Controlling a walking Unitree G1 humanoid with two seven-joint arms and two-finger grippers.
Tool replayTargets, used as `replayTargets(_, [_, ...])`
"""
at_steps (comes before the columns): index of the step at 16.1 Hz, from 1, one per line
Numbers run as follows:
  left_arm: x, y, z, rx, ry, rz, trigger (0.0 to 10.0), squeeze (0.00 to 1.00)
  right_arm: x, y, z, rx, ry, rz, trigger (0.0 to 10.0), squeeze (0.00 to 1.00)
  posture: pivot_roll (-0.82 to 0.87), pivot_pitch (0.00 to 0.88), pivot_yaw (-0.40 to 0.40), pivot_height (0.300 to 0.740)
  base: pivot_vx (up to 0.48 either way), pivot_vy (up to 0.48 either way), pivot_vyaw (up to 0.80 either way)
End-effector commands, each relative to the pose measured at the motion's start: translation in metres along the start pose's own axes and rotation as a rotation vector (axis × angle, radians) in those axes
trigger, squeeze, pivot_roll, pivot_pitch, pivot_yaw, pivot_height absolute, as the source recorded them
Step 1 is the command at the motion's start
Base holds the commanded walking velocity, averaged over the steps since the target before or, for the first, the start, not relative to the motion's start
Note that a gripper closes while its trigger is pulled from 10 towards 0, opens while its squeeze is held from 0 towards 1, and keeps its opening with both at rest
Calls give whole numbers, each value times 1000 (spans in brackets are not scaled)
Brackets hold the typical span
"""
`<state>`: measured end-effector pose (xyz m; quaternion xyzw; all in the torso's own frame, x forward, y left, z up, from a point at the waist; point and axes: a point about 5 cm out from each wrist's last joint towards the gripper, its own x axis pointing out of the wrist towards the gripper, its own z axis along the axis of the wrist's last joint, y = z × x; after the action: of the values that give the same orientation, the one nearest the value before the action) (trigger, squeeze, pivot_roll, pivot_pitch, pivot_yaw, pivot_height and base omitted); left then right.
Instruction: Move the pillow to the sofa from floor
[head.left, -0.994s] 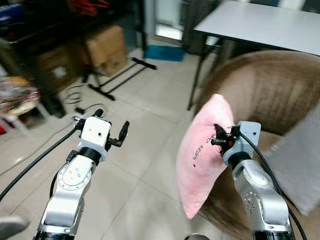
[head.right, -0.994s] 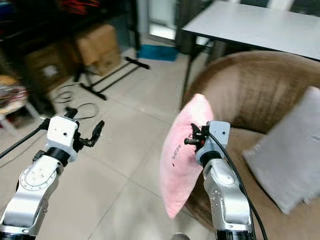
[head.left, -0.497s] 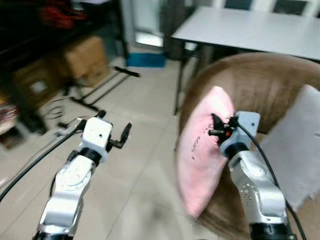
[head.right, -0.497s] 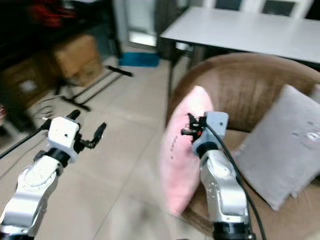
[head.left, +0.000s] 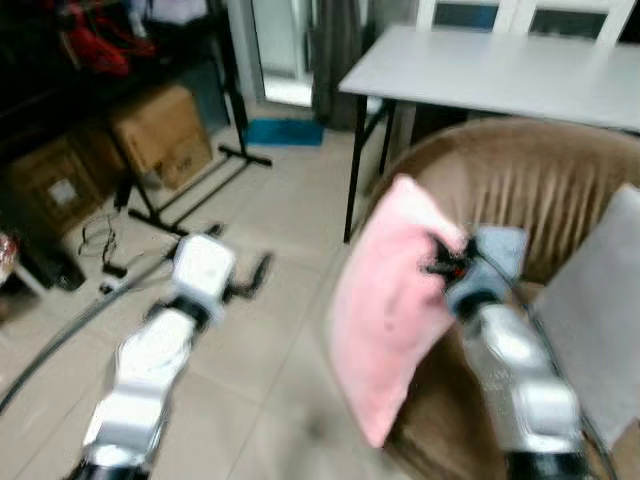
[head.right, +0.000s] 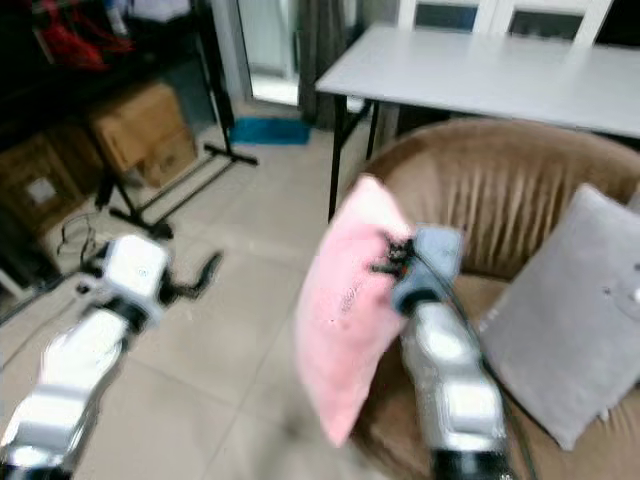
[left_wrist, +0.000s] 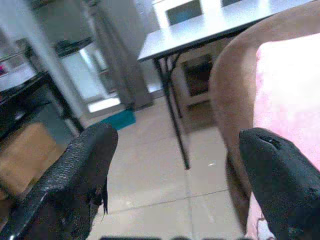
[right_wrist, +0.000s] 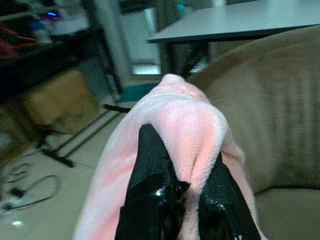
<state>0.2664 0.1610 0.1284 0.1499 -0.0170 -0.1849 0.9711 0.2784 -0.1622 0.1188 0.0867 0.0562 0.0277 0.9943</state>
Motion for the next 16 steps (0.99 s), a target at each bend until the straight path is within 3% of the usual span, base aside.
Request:
replayTargets(1, [-3,8,-1,20,10,14,10000,259,5,12,14,11,-65,43,10000,0,-60,0,44,740,322,0,-800])
replayTargets(13, [-2,5,-2,25,7,-53,10000,259,14,18,19,-14,-79,79,10000,0,-46,0,19,740,319,0,0])
replayTargets(16, [-3,5,-3,21,10,-60,10000,255,16,16,21,-13,-78,76,10000,0,-48,0,15,740,316,0,-800])
